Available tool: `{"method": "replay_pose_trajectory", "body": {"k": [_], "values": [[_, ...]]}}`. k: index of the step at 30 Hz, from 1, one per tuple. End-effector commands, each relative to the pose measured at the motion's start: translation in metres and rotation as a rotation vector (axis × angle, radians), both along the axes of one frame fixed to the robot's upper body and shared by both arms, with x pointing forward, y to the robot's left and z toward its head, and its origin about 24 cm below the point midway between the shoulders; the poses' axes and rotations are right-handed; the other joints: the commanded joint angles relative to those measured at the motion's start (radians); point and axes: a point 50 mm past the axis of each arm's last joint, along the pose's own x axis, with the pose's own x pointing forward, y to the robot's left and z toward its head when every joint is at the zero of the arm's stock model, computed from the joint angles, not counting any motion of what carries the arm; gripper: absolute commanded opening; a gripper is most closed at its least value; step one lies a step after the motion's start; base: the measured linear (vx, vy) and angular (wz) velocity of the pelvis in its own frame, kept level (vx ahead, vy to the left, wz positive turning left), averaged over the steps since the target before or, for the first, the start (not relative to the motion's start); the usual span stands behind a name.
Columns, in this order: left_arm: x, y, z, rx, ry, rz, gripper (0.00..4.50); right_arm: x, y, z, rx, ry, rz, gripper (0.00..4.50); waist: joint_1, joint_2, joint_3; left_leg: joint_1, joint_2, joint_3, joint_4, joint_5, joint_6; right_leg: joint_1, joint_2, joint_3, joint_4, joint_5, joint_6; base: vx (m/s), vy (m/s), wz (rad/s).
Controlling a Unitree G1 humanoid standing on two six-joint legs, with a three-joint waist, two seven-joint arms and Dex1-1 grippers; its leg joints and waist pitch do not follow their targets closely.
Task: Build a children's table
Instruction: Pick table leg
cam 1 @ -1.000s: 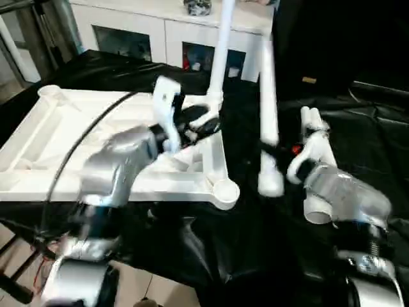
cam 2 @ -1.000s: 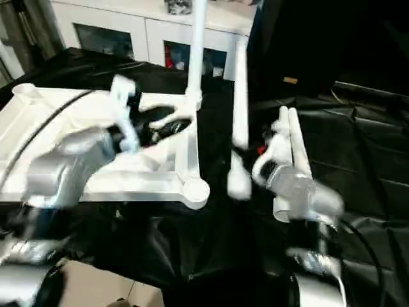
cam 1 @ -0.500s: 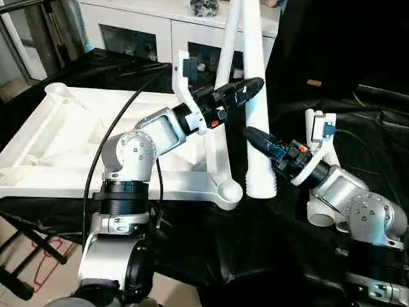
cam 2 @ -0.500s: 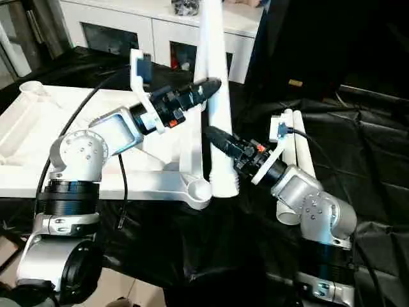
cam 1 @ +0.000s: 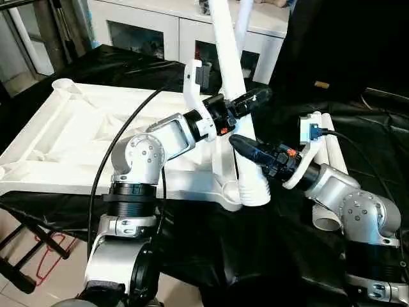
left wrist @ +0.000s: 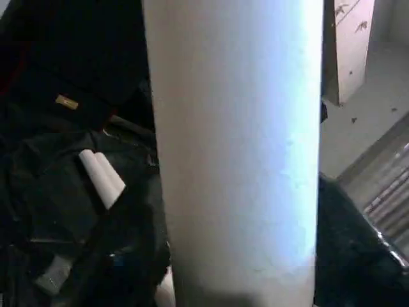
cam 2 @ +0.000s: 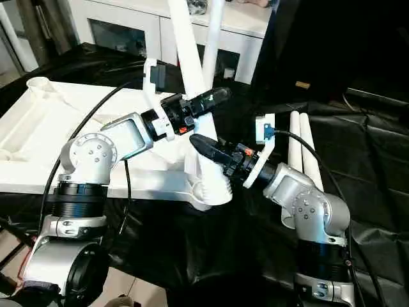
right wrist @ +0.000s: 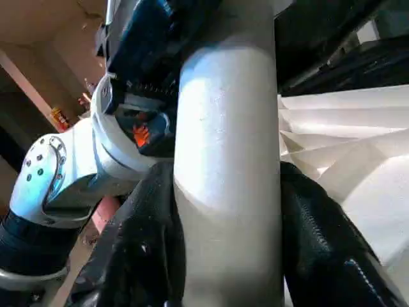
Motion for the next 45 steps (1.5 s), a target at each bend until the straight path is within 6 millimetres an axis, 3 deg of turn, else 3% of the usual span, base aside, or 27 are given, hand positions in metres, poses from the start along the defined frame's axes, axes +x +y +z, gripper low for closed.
{"method": "replay_pose_trajectory", "body": {"k": [1, 10, 12, 18, 21, 24, 28, 30, 32, 36, 37, 45], "values": [[-0.001, 0.000, 0.001, 0.010, 0.003, 0.009, 2.80, 0.000, -0.003, 0.001, -0.025, -0.020, -0.029, 1.83, 0.001, -0.007, -0.072, 0.003, 0.010, 0.005, -0.057, -0.063, 0.027, 0.064, -0.063, 0.036, -0.074, -0.129, -0.163, 0.000, 0.000, 0.00], [0.017, 0.006, -0.006, 0.125, 0.071, 0.244, 2.07, 0.018, 0.005, 0.000, -0.219, -0.104, -0.208, 1.83, -0.003, -0.007, -0.073, 0.003, 0.008, 0.004, -0.056, -0.064, 0.010, 0.064, -0.063, 0.037, -0.075, -0.129, -0.146, 0.000, 0.000, 0.00], [0.022, 0.009, -0.008, 0.160, 0.070, 0.326, 1.93, 0.024, 0.017, 0.003, -0.278, -0.136, -0.257, 1.83, -0.004, -0.006, -0.073, 0.003, 0.008, 0.003, -0.057, -0.065, 0.009, 0.064, -0.061, 0.037, -0.074, -0.125, -0.143, 0.000, 0.000, 0.00], [0.021, 0.008, -0.007, 0.158, 0.067, 0.335, 1.85, 0.025, 0.029, 0.009, -0.302, -0.182, -0.263, 1.83, -0.008, -0.001, -0.075, 0.004, 0.009, 0.002, -0.057, -0.049, 0.015, 0.065, -0.059, 0.037, -0.065, -0.045, -0.168, 0.000, 0.000, 0.00], [0.019, 0.010, -0.001, 0.149, -0.033, 0.260, 1.85, 0.023, 0.030, 0.011, -0.270, -0.166, -0.199, 2.52, -0.008, 0.000, -0.075, 0.006, 0.009, 0.003, -0.058, -0.058, 0.020, 0.065, -0.060, 0.037, -0.067, -0.045, -0.172, 0.000, 0.000, 0.00], [0.013, 0.010, 0.004, 0.144, -0.109, 0.168, 1.84, 0.022, 0.027, 0.010, -0.275, -0.157, -0.165, 2.57, -0.007, 0.002, -0.074, 0.008, 0.010, 0.003, -0.060, -0.063, 0.021, 0.064, -0.059, 0.037, -0.066, -0.060, -0.166, 0.000, 0.000, 0.00], [-0.001, 0.013, 0.011, 0.114, -0.198, -0.061, 1.84, 0.009, 0.020, -0.001, -0.351, -0.127, 0.037, 2.98, -0.004, 0.001, -0.074, 0.008, 0.010, 0.006, -0.057, -0.040, 0.027, 0.066, -0.057, 0.039, -0.059, -0.007, -0.188, 0.000, 0.000, 0.00], [-0.006, 0.015, 0.010, 0.144, -0.239, -0.157, 1.84, 0.000, 0.018, -0.005, -0.360, -0.116, 0.152, 2.98, -0.001, -0.005, -0.075, 0.009, 0.010, 0.006, -0.057, -0.046, 0.034, 0.070, -0.059, 0.037, -0.059, -0.018, -0.190, 0.000, 0.000, 0.00], [-0.007, 0.016, 0.010, 0.145, -0.251, -0.187, 1.84, -0.002, 0.018, -0.006, -0.363, -0.112, 0.180, 2.98, -0.002, -0.003, -0.073, 0.007, 0.011, 0.006, -0.057, -0.052, 0.033, 0.067, -0.062, 0.038, -0.061, -0.036, -0.193, 0.000, 0.000, 0.00], [-0.024, 0.017, 0.018, 0.088, -0.346, -0.419, 1.84, -0.009, 0.018, -0.005, -0.350, -0.113, 0.299, 2.98, -0.001, -0.006, -0.073, 0.009, 0.014, 0.007, -0.058, -0.062, 0.024, 0.066, -0.065, 0.039, -0.061, -0.077, -0.197, 0.000, 0.000, 0.00], [-0.026, 0.017, 0.019, 0.077, -0.354, -0.449, 1.84, -0.009, 0.018, -0.004, -0.349, -0.112, 0.304, 2.80, -0.002, -0.004, -0.073, 0.009, 0.014, 0.007, -0.057, -0.062, 0.023, 0.064, -0.065, 0.038, -0.060, -0.071, -0.203, 0.000, 0.000, 0.00], [-0.026, 0.015, 0.020, 0.039, -0.356, -0.452, 1.84, -0.008, 0.018, -0.003, -0.322, -0.104, 0.304, 2.09, -0.003, -0.007, -0.072, 0.007, 0.013, 0.008, -0.056, -0.081, 0.011, 0.063, -0.063, 0.039, -0.063, -0.113, -0.193, 0.000, 0.000, 0.00]]}}
